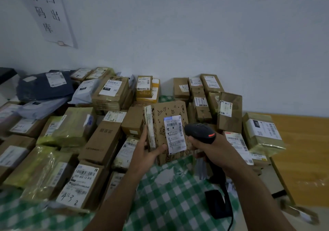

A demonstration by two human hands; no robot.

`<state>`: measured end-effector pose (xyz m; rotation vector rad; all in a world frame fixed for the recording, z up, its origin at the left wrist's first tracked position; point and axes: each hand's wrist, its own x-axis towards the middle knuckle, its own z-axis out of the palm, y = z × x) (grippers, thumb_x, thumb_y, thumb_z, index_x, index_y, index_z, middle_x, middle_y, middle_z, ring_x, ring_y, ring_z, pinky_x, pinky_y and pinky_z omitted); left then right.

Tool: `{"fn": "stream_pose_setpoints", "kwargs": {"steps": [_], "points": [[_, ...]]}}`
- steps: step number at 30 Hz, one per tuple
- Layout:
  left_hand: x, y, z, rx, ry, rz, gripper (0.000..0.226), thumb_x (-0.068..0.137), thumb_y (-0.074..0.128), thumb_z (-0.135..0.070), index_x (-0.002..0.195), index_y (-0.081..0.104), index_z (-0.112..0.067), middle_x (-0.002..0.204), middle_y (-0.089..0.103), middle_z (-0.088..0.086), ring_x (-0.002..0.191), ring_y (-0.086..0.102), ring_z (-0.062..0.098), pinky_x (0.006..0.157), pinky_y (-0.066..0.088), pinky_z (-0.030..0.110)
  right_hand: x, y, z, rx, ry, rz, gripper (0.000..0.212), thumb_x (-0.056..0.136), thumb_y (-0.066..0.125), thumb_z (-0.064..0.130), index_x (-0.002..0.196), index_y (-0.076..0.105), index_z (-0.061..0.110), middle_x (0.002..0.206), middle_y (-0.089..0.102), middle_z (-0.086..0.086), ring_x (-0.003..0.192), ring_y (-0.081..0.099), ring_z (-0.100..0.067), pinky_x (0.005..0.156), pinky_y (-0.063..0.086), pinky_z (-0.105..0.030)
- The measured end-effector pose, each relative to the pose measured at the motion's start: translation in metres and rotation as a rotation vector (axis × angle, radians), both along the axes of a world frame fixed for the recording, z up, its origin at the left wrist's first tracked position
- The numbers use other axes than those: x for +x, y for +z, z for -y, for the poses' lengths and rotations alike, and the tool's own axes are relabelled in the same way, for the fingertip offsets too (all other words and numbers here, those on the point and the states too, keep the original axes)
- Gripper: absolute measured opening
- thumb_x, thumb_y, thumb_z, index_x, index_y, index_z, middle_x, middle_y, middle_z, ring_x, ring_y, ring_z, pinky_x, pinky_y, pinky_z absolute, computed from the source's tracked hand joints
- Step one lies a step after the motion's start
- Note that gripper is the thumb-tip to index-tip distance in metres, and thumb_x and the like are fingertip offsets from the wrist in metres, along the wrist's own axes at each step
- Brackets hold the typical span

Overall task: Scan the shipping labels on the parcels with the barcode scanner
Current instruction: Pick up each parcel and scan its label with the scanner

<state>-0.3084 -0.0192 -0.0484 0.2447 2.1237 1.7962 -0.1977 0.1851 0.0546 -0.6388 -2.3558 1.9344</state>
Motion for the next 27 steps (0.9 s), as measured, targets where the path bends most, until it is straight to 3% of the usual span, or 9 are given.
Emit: {"fn": "stream_pose_setpoints", "kwargs": {"steps": [5,9,12,15,18,20,23,25,27], "points": [[0.041,-0.027,0.013,-0.087,-0.038,0.173,0.094,0.082,0.087,-0.03,0.151,0.031,-0.058,0.133,0.063,-0.023,0.124,0.06,0.007,0.107,0.052,0.045,0.01,-0.033,0.004,0.019,-0.027,0.073,0.018,0.092,0.078,0.033,0.109,0.073,0.034,0.089,0.079,0.002,0.077,0.076,-0.017,0.063,0.057,-0.027],[0.056,-0.052,0.016,-0.208,-0.148,0.342,0.074,0.087,0.082,-0.026,0.13,0.037,-0.068,0.107,0.063,-0.035,0.104,0.056,-0.01,0.108,0.045,0.035,0.014,-0.052,0.012,-0.01,-0.005,0.162,0.026,0.091,0.078,0.035,0.114,0.071,0.025,0.088,0.079,0.002,0.073,0.075,-0.013,0.062,0.054,-0.023],[0.063,-0.07,0.02,-0.242,-0.208,0.451,0.08,0.083,0.078,-0.029,0.145,0.038,-0.058,0.125,0.066,-0.023,0.119,0.06,0.004,0.112,0.046,0.047,0.017,-0.063,0.016,0.029,0.017,0.195,0.03,0.088,0.08,0.043,0.115,0.07,0.032,0.089,0.08,0.002,0.077,0.078,-0.018,0.069,0.058,-0.03],[0.069,-0.096,0.026,-0.237,-0.277,0.507,0.09,0.078,0.074,-0.036,0.152,0.029,-0.058,0.142,0.061,-0.016,0.132,0.056,0.014,0.112,0.046,0.051,0.019,-0.064,0.022,0.013,0.015,0.195,0.021,0.091,0.079,0.035,0.108,0.069,0.031,0.087,0.079,-0.001,0.072,0.077,-0.014,0.062,0.057,-0.022],[0.074,-0.104,0.024,-0.348,-0.286,0.421,0.069,0.088,0.068,-0.037,0.148,0.039,-0.052,0.142,0.06,-0.015,0.13,0.055,0.012,0.114,0.044,0.045,0.022,-0.062,0.026,-0.009,0.015,0.181,0.015,0.093,0.078,0.03,0.105,0.07,0.028,0.087,0.079,-0.001,0.067,0.074,-0.013,0.059,0.055,-0.02],[0.079,-0.099,0.021,-0.448,-0.28,0.287,0.06,0.095,0.059,-0.021,0.147,0.039,-0.044,0.146,0.055,-0.009,0.133,0.051,0.012,0.114,0.042,0.038,0.024,-0.063,0.027,-0.007,0.006,0.188,0.017,0.092,0.078,0.032,0.107,0.07,0.027,0.087,0.079,0.002,0.07,0.075,-0.012,0.061,0.055,-0.022],[0.084,-0.095,0.009,-0.612,-0.236,0.076,0.078,0.093,0.056,-0.006,0.158,0.024,-0.034,0.165,0.022,-0.001,0.146,0.035,0.019,0.114,0.039,0.033,0.028,-0.066,0.025,-0.02,-0.009,0.192,0.021,0.09,0.08,0.034,0.106,0.071,0.025,0.087,0.079,0.003,0.072,0.076,-0.011,0.058,0.053,-0.019],[0.084,-0.094,-0.006,-0.649,-0.223,-0.072,0.081,0.097,0.062,-0.022,0.163,0.015,-0.025,0.17,0.005,0.0,0.155,0.015,0.024,0.121,0.029,0.036,0.03,-0.068,0.023,-0.02,-0.031,0.199,0.024,0.089,0.081,0.035,0.108,0.072,0.024,0.091,0.079,-0.001,0.075,0.077,-0.016,0.061,0.055,-0.022],[0.079,-0.094,-0.026,-0.698,-0.298,-0.217,0.087,0.094,0.064,-0.051,0.162,0.018,-0.023,0.171,0.006,0.006,0.158,0.003,0.028,0.127,0.011,0.042,0.034,-0.071,0.02,-0.012,-0.036,0.212,0.026,0.089,0.082,0.035,0.109,0.072,0.023,0.093,0.079,-0.004,0.076,0.077,-0.021,0.065,0.055,-0.028]]}}
